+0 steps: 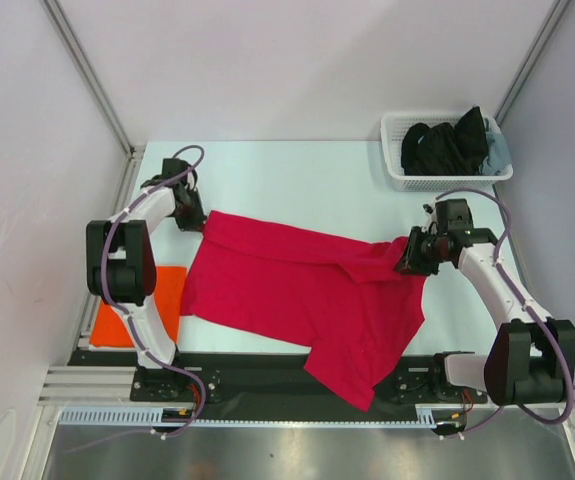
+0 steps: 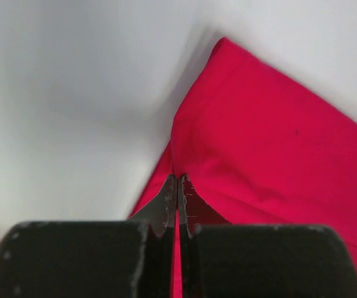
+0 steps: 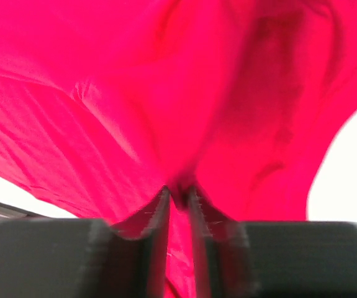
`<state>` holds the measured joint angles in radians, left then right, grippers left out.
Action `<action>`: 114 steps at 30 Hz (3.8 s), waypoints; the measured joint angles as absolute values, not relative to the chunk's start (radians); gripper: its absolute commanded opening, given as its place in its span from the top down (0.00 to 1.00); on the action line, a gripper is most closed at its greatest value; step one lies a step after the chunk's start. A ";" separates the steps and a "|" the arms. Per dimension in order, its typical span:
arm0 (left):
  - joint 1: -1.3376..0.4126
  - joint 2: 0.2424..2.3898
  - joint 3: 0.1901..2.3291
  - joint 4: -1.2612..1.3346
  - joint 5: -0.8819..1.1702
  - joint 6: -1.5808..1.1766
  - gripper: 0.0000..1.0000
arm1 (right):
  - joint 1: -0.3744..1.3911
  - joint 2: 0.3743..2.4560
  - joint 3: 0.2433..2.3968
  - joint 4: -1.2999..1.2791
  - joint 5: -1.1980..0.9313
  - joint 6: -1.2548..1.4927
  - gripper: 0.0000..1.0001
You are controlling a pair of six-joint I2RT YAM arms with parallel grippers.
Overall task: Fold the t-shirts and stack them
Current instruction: Fold the tshirt
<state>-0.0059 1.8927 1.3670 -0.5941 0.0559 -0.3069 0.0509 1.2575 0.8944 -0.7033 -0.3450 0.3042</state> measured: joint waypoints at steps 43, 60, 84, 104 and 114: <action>-0.018 2.239 1.761 -0.691 0.134 -0.310 1.00 | -0.187 1.711 0.985 -0.418 -0.120 0.320 1.00; -0.083 1.964 1.514 -0.641 -0.054 -0.400 0.41 | -0.167 1.806 1.275 -0.579 0.134 0.293 0.42; -0.430 1.149 0.898 -0.648 0.215 -0.360 0.60 | 0.507 1.696 1.018 -0.544 0.156 0.392 0.65; -0.430 1.147 0.897 -0.662 0.213 -0.356 0.60 | 0.467 1.776 1.106 -0.555 0.265 0.333 0.84; -0.430 1.147 0.897 -0.664 0.213 -0.356 0.60 | 0.471 1.777 1.184 -0.634 0.261 0.321 0.95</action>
<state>-0.4297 1.1465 0.8974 -0.6636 0.2127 -0.3565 0.4706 1.7771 1.1843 -0.6342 0.2611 0.3206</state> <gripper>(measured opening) 0.396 0.077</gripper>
